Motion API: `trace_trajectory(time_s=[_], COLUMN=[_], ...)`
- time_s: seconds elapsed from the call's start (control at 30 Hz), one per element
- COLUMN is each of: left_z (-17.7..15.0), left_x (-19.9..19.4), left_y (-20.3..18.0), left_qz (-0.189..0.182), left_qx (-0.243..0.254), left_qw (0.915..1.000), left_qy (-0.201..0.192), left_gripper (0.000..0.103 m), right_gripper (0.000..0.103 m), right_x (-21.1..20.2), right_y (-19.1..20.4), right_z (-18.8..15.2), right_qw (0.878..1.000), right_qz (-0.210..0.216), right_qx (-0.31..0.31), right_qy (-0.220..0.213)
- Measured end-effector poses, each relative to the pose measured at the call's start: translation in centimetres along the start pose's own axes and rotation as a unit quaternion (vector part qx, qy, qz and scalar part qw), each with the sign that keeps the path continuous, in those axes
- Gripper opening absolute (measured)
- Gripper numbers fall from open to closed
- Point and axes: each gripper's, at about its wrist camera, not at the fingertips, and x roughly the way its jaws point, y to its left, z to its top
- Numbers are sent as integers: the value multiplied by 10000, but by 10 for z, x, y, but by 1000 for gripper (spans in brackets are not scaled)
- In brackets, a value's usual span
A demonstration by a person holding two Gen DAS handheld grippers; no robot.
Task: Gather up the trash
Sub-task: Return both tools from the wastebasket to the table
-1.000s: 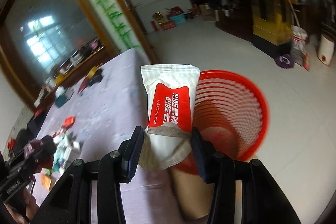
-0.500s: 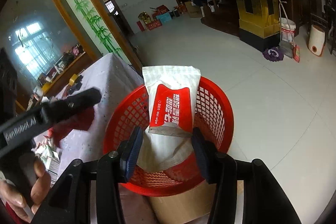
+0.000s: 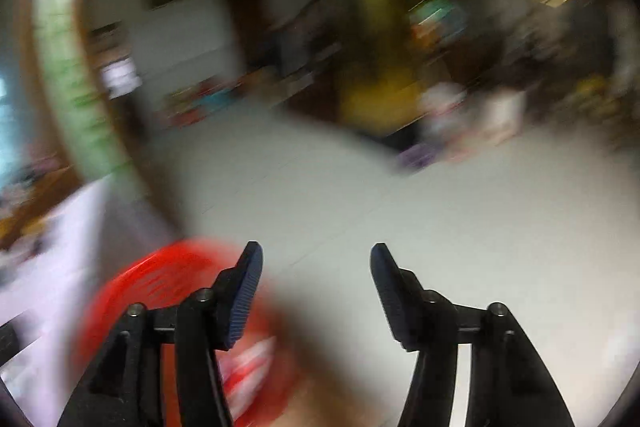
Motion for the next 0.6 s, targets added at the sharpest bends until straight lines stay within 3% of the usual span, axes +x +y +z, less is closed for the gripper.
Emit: trace_trajectory(time_s=[0.07,0.17,0.37,0.47,0.53,0.6], left_z=[-5,-13,-23,-29,-33,-39], left_x=[-7,-21,-49,-59,-64,-69], left_y=[4,10,28,38,43,50], left_qz=[37,98,279,307,313,347], left_qx=[50,155,260,229,193,149], left_qw=[10000,9998,9990,9990,9991,9990], left_qy=[-32,-71,-224,-237,-234,-218], left_gripper=[69,69,69,69,69,69], right_gripper=[65,65,65,62,41,30], right_x=[26,62,89,90,93,97], right_y=[0,11,43,41,39,40], right_z=[2,-1,-8,-9,-8,-10], right_qw=[9984,9961,9922,9936,9918,9896], right_qz=[-560,-841,-954,-704,-766,-668], right_qx=[38,-42,-418,-234,-291,-367], right_qy=[-11,249,681,856,985,1223])
